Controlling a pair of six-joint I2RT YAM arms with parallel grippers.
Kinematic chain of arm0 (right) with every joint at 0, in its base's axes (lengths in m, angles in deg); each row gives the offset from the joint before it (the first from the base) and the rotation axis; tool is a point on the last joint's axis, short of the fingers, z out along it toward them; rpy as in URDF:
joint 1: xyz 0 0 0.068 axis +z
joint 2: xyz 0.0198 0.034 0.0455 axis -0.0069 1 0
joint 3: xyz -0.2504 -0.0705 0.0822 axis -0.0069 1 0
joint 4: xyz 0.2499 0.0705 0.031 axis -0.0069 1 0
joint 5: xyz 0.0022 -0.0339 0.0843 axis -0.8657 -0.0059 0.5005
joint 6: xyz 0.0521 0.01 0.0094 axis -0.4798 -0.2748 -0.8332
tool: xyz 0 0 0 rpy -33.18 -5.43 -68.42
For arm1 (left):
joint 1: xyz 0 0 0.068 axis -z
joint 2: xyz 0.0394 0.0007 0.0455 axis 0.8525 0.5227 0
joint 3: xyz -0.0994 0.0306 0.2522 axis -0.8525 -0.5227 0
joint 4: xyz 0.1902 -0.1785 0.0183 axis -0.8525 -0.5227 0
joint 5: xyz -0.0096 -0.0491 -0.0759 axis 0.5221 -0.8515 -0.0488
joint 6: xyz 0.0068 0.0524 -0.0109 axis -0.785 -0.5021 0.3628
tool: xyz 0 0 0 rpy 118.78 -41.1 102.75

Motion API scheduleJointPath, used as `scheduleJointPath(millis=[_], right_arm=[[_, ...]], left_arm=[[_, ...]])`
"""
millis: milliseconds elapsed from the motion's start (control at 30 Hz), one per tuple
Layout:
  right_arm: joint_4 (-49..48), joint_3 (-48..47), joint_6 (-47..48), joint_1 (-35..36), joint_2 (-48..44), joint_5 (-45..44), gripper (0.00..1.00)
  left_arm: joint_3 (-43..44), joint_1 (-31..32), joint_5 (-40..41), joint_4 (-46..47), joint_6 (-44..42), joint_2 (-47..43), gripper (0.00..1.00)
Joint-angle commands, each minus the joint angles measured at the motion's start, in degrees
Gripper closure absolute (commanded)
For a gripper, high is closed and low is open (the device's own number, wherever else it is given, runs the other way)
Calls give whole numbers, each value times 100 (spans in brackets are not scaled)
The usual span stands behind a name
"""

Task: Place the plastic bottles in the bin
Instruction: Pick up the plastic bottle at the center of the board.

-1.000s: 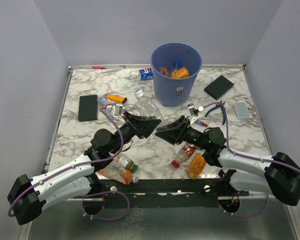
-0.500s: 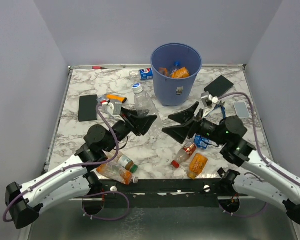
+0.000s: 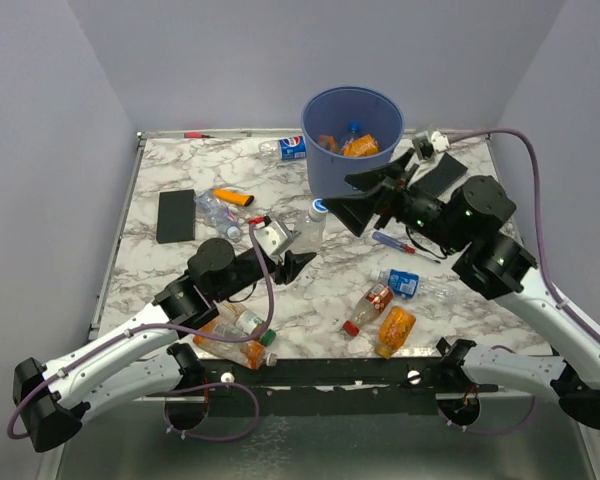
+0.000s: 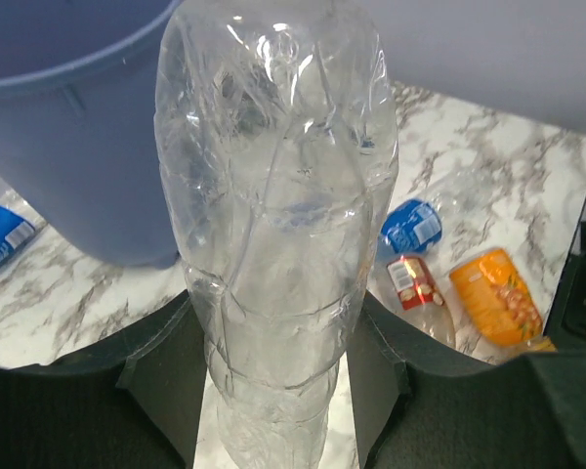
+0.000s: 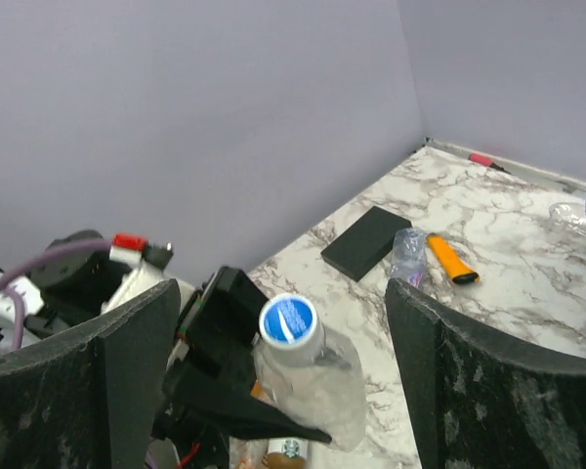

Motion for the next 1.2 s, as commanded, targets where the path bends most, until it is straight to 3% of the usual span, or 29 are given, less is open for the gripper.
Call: scheduleJointPath(millis=[0, 400, 533, 967, 1100, 1167], right_arm=[[575, -481, 71, 24, 605, -158, 12], [953, -680, -55, 202, 1099, 84, 14], [1144, -753, 8, 355, 1252, -113, 19], [1190, -617, -23, 454, 1422, -392, 54], [1196, -631, -56, 454, 1461, -379, 74], [1211, -661, -52, 454, 1474, -404, 92]], left_arm=[[-429, 4, -61, 282, -499, -235, 70], [-716, 1, -18, 619, -226, -315, 71], [-726, -1, 13, 645, -178, -315, 71], [-773, -2, -7, 691, -92, -314, 70], [-836, 0, 3, 748, -46, -332, 67], [-864, -2, 20, 782, -26, -345, 56]])
